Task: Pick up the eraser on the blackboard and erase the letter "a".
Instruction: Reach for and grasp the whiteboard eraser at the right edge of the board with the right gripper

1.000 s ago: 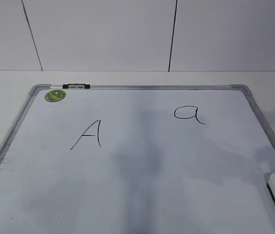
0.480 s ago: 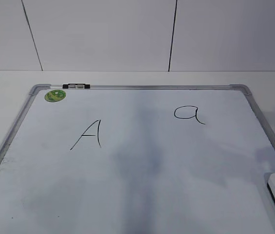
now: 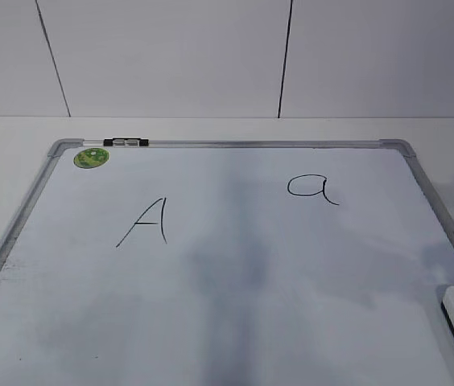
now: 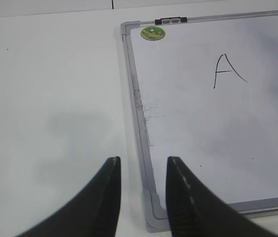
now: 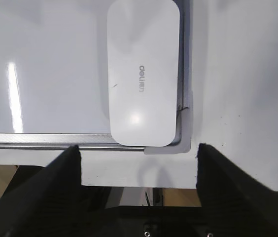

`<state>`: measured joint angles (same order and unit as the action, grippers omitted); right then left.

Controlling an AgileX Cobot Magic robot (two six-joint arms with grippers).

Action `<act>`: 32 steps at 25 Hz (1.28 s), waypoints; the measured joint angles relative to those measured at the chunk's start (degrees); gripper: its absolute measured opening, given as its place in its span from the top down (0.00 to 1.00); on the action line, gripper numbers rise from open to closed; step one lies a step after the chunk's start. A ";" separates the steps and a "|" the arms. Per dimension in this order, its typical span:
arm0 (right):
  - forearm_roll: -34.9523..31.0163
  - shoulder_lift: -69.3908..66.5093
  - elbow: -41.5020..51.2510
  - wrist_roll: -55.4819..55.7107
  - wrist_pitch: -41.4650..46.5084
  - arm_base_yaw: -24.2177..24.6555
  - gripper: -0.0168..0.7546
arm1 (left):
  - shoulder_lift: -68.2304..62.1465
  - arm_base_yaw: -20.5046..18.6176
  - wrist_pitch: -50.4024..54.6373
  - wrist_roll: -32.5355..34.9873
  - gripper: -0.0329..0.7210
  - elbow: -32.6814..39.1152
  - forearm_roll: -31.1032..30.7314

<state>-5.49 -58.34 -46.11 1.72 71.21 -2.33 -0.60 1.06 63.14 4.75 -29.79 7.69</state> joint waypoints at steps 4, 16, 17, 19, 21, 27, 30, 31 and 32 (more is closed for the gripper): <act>0.00 0.00 0.00 0.00 -0.34 0.00 0.23 | 0.00 0.00 0.00 0.00 0.65 0.00 0.00; 0.00 -2.29 0.00 0.56 -1.85 0.00 0.23 | 0.00 0.00 0.00 0.00 0.65 0.00 0.00; 0.00 -2.95 0.00 0.56 -1.58 0.00 0.23 | 0.00 0.00 0.00 0.00 0.65 0.00 0.00; 0.00 -3.86 0.00 0.56 -1.34 0.00 0.23 | 0.00 0.00 0.00 0.00 0.65 0.00 0.00; 0.00 -4.39 0.00 0.56 -1.34 0.00 0.23 | 0.00 0.00 0.00 0.00 0.65 0.00 0.00; 0.00 -4.50 0.00 0.76 -1.34 0.00 0.23 | 0.00 0.00 0.00 0.00 0.65 0.00 0.00; 0.00 -4.50 0.00 0.91 -1.34 0.00 0.23 | 0.00 0.00 0.00 0.00 0.65 0.00 0.00; 0.00 -4.50 0.00 0.94 -1.34 0.00 0.23 | 0.00 0.00 0.00 0.00 0.65 0.00 0.00; 0.00 -4.50 0.00 0.94 -1.34 -0.13 0.23 | 0.00 0.00 0.00 0.00 0.65 0.00 0.00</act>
<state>-5.49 -62.83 -46.11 2.66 69.87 -2.46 -0.60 1.06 63.14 4.75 -29.79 7.69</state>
